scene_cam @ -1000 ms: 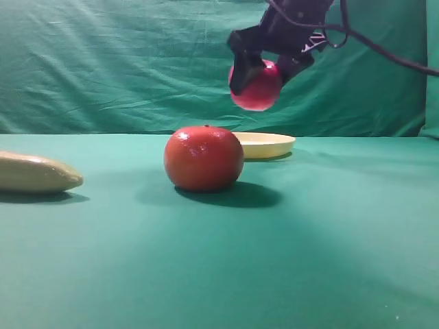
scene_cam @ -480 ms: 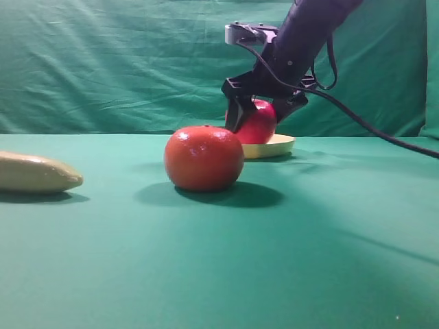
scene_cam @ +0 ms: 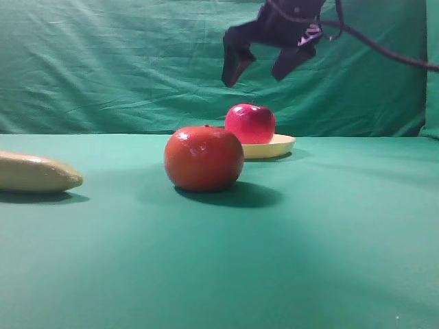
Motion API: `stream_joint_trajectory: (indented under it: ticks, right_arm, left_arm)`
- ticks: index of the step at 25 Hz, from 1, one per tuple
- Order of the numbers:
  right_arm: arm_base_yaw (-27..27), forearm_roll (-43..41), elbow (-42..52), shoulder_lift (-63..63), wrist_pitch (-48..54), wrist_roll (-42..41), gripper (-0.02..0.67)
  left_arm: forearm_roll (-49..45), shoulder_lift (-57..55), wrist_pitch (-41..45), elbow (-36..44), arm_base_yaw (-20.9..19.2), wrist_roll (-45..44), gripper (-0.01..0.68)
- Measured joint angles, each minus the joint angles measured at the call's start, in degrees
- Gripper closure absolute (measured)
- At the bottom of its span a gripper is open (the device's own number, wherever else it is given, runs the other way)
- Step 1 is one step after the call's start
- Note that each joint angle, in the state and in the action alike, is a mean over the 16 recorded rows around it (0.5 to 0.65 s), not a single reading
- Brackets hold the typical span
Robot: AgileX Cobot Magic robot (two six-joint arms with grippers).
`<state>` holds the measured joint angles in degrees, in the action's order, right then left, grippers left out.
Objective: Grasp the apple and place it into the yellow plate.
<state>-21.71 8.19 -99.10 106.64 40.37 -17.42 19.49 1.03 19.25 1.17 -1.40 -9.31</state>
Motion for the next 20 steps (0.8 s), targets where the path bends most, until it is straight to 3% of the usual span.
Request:
stream_joint_trajectory:
  ticks: [5, 9, 20]
  right_arm:
    - [0.39, -0.49, 1.84, -8.43, 6.62, 3.83, 0.513]
    - [0.51, -0.64, 6.79, -15.96, 8.26, 6.55, 0.619]
    - [0.51, -0.73, 33.28, -42.56, -0.06, 10.08, 0.649]
  left_arm:
    - [0.0, 0.0, 0.0, 0.0, 0.0, 0.0, 0.516]
    - [0.0, 0.0, 0.0, 0.0, 0.0, 0.0, 0.516]
    - [0.0, 0.0, 0.0, 0.0, 0.0, 0.0, 0.516]
